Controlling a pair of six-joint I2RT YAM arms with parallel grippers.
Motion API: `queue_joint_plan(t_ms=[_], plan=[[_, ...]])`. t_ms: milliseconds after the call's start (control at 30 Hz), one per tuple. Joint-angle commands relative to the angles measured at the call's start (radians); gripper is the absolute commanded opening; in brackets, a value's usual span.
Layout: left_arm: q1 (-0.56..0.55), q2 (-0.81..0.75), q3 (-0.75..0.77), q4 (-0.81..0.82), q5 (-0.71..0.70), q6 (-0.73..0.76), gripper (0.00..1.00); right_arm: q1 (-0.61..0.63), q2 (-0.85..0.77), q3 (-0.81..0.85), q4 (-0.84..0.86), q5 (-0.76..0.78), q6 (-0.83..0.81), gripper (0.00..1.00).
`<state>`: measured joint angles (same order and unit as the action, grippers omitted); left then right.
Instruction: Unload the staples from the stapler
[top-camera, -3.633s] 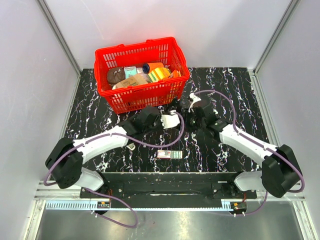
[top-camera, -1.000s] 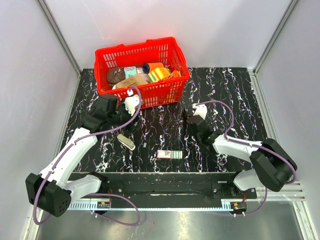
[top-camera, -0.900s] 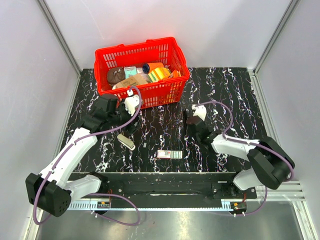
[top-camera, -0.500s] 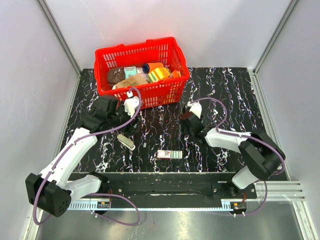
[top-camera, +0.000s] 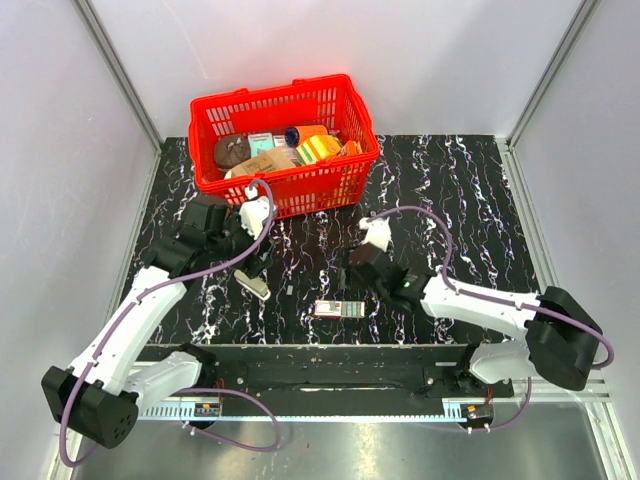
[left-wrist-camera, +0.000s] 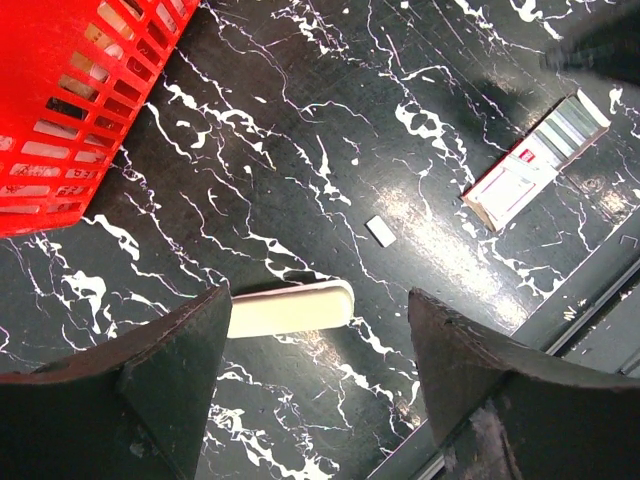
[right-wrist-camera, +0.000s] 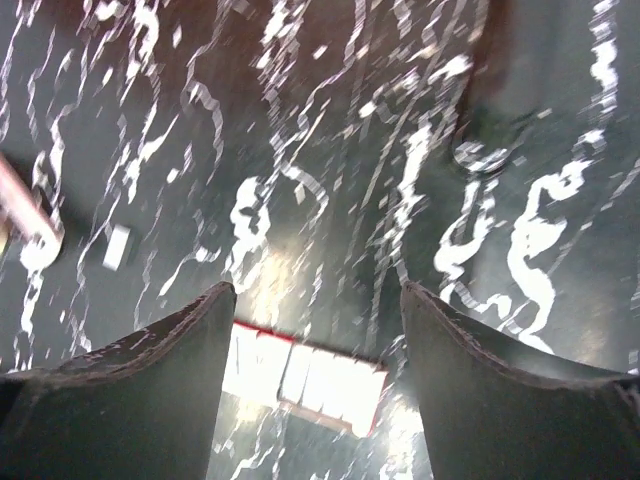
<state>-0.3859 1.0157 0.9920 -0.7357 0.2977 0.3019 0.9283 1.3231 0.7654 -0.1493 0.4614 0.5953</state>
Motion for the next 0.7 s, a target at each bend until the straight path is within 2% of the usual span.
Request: queue_joint_plan(t_ms=[0, 200, 367, 500, 667], plan=[[0.007, -0.028, 0.017, -0.007, -0.029, -0.014, 0.76, 0.136, 0.025, 0.034, -0.042, -0.001, 0.096, 0.71], [0.007, -0.031, 0.010, -0.010, -0.038, -0.009, 0.76, 0.237, 0.113, 0.109, -0.082, 0.011, 0.075, 0.70], [0.007, -0.028, 0.010, -0.011, -0.045, -0.009, 0.76, 0.241, 0.177, 0.147, -0.121, -0.004, 0.060, 0.68], [0.008, -0.025, 0.008, -0.011, -0.048, -0.004, 0.76, 0.242, 0.212, 0.167, -0.134, -0.006, 0.046, 0.62], [0.009, -0.025, 0.005, -0.010, -0.051, 0.000, 0.76, 0.242, 0.312, 0.251, -0.229, -0.017, 0.027, 0.57]])
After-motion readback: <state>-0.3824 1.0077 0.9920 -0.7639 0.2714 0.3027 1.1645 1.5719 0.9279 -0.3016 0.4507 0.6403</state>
